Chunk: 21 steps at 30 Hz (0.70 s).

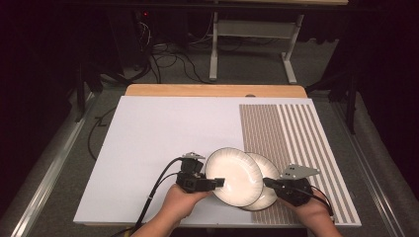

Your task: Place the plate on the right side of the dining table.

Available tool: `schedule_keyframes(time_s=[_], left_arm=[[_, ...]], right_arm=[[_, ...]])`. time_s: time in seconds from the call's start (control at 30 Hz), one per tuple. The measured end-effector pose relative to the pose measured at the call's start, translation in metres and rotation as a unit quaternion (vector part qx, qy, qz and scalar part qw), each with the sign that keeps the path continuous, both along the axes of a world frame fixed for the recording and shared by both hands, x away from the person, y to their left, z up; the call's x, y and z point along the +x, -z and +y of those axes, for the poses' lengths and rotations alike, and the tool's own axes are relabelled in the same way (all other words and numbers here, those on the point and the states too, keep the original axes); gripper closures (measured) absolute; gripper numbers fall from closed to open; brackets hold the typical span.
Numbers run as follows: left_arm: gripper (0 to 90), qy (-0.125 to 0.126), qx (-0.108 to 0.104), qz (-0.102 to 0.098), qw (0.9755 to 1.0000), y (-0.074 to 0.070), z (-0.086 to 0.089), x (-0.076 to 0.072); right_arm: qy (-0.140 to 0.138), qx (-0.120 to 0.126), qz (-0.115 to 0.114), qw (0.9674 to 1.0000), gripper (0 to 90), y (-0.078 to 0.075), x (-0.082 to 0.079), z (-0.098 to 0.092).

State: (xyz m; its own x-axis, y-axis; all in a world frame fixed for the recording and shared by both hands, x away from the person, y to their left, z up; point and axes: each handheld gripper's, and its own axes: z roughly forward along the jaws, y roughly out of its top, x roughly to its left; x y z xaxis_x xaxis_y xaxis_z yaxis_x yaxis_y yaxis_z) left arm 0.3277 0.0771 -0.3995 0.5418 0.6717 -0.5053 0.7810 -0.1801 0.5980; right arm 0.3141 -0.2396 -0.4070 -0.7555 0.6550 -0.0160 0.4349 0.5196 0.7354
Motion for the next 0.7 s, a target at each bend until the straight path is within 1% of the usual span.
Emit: schedule_keyframes(time_s=[0.1, 0.17, 0.27, 0.33, 0.4, 0.53, 0.7], left_arm=[[56.4, 0.002, -0.003, 0.005, 1.0000, -0.0004, 0.0014, 0.0015], [57.4, 0.002, -0.002, 0.006, 1.0000, -0.0016, 0.0013, 0.0018], [58.8, -0.002, -0.001, 0.002, 1.0000, -0.0028, 0.0005, 0.0013], [60.5, -0.011, -0.004, 0.002, 0.9999, -0.0040, 0.0000, 0.0012], [62.3, -0.009, 0.001, -0.005, 0.9999, -0.0056, -0.0005, 0.0022], [63.6, -0.013, -0.003, -0.002, 0.9999, -0.0057, 0.0002, 0.0032], [64.5, -0.016, -0.002, -0.005, 0.9999, -0.0060, 0.0003, 0.0033]], right_arm=[[0.000, 0.000, -0.001, 1.0000, 90.0, -0.0006, -0.0005, 0.0003], [-0.001, -0.001, -0.003, 1.0000, 90.0, -0.0007, -0.0005, 0.0003], [-0.002, -0.003, -0.006, 1.0000, 90.0, -0.0007, -0.0007, 0.0006], [0.000, -0.002, -0.004, 1.0000, 90.0, -0.0007, -0.0010, 0.0006], [-0.002, -0.002, -0.008, 1.0000, 90.0, -0.0010, -0.0010, 0.0002], [-0.002, 0.001, -0.007, 1.0000, 90.0, -0.0018, -0.0018, -0.0001], [-0.001, 0.000, -0.008, 1.0000, 90.0, -0.0020, -0.0022, -0.0005]])
